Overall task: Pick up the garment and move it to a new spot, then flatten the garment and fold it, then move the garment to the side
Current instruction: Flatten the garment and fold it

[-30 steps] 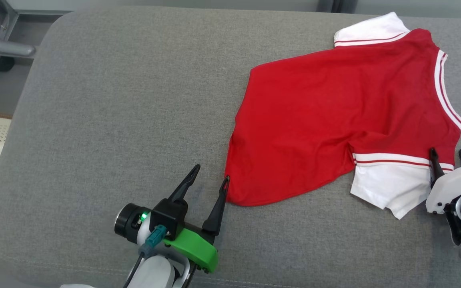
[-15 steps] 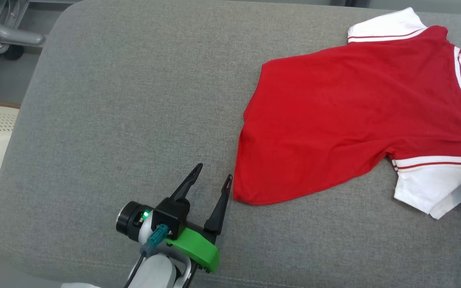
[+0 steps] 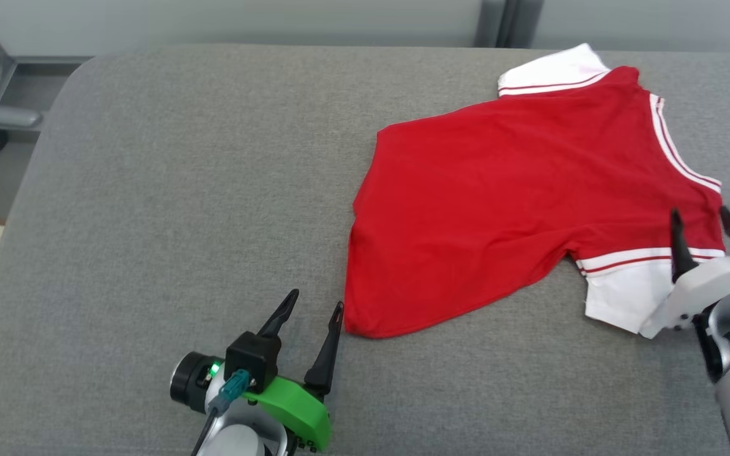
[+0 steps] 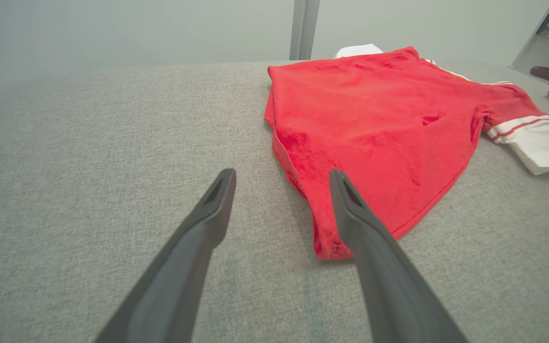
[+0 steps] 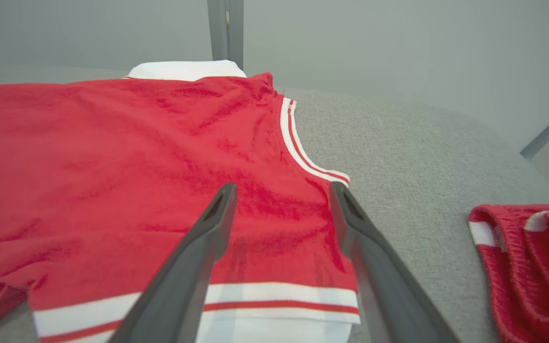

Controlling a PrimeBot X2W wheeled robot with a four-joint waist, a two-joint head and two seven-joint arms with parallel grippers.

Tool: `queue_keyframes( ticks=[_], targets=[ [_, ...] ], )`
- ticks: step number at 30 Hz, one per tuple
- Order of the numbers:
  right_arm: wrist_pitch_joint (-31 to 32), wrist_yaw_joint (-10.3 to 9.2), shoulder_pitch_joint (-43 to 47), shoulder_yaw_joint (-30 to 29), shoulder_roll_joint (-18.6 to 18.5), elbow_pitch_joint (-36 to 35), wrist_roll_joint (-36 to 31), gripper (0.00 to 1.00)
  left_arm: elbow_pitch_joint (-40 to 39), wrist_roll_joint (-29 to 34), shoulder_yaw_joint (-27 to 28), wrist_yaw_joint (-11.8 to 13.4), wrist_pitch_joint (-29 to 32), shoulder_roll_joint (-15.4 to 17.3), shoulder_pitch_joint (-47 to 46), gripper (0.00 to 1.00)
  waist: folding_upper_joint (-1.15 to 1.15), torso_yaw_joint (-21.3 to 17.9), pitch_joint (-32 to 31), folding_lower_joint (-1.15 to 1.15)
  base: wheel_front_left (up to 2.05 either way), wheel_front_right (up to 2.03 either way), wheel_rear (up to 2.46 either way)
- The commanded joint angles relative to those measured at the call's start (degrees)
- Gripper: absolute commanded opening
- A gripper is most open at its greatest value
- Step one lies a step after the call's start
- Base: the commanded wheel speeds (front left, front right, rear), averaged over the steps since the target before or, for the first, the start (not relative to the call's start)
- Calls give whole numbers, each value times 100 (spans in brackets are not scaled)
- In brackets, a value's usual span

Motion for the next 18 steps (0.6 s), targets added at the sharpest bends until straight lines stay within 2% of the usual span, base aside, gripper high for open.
queue_keyframes(
  ticks=[1, 8, 18],
  targets=[
    [-16, -9, 234, 67, 58, -139, 76, 100, 48, -26, 56, 28, 0, 24, 91, 100, 0, -419, -372, 0, 0, 0, 0],
    [-18, -9, 1089, 600, 339, -1226, 470, 100, 323, -158, 266, -43, 0, 23, 109, 100, 0, -1079, -494, 0, 0, 0, 0],
    [-17, -9, 1302, 938, 335, -1616, 743, 100, 997, -328, 848, 106, 1, 23, -279, 100, 0, -1721, -276, 0, 0, 0, 0]
  ],
)
